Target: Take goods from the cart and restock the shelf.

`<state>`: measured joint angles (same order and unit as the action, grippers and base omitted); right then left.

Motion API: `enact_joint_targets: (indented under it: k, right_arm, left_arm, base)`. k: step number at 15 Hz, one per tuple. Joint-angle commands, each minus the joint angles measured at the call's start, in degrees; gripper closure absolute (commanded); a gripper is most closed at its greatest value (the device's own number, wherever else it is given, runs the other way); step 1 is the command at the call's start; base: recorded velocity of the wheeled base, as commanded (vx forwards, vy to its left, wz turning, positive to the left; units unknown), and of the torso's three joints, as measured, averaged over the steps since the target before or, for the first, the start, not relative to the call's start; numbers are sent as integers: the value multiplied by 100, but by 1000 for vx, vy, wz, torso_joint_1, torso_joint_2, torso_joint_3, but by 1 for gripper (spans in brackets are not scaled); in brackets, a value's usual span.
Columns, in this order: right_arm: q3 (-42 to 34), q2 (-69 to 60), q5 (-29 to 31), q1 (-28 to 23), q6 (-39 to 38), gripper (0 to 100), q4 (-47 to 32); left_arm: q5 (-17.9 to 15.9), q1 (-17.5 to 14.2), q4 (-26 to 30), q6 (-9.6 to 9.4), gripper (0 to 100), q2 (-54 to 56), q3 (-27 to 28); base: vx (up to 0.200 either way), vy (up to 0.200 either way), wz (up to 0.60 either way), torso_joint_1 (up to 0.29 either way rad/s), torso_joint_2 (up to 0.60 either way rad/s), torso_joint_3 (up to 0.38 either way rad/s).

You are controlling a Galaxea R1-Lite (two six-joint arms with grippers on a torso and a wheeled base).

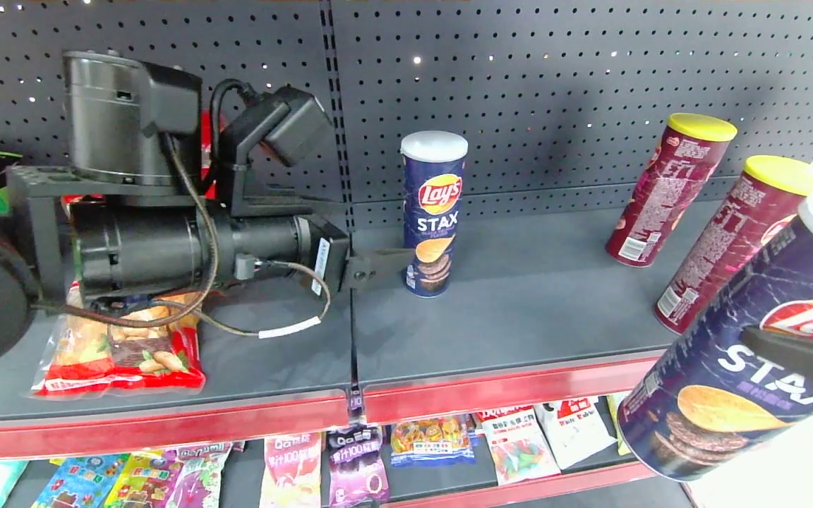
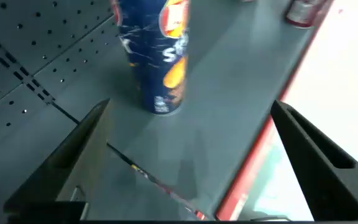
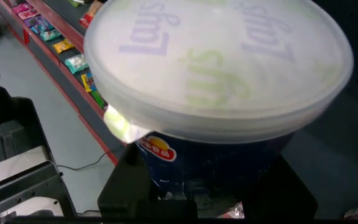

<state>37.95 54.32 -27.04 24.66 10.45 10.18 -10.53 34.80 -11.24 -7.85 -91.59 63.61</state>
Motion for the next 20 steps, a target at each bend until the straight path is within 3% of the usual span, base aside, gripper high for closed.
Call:
enact_joint_targets:
  k: [1,7,20]
  right_arm:
    - [-16,26,-3,4,1,100,2]
    - [-60,26,6,-5,-8,100,-7]
    - [-77,8,32,-40,-78,100,-16]
  left_arm:
    - [7,-132,-10,3,0,-386,222]
    - [-160,-220,-19,20,0,-1168,1338]
    - [-186,-281,-19,-15,0,-2214,2595]
  base:
    - [0,0,0,0,0,0]
    - [0,0,0,0,0,0]
    - [0,0,0,0,0,0]
